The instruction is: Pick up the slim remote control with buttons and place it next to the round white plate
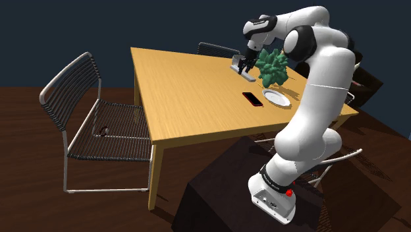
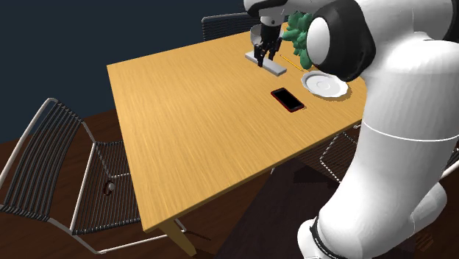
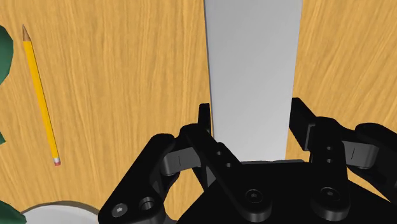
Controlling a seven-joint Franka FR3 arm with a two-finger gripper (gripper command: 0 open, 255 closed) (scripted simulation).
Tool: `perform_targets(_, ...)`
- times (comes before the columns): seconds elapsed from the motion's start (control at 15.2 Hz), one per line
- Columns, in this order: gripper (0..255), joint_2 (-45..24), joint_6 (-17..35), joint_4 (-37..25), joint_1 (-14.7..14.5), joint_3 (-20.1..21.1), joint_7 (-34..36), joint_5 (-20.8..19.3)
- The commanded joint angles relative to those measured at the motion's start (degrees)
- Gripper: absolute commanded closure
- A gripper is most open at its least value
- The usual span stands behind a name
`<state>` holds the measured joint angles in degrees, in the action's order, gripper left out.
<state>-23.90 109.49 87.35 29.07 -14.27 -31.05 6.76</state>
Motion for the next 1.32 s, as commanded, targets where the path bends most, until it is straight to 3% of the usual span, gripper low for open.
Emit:
perform_targets(0.0, 255, -4.34, -2.10, -6.32, 1.83, -0.12, -1.63, 0.99)
perform_targets(0.33, 255, -18.10, -10.92, -28.75, 7.74, 0.17, -4.62, 3.31)
perform_targets(0.4, 255, -22.08, -13.78, -35.64, 9.30, 0.40, -4.90, 3.78)
perform_targets(0.46, 255, -29.33, -19.28, -48.57, 11.89, 0.92, -4.82, 4.45)
perform_targets(0.79, 255, -27.17, -13.73, -40.74, 10.91, 0.89, -5.34, 4.23)
perform_targets(1.25, 255, -26.65, -7.95, -34.34, 10.17, 0.87, -5.83, 4.35)
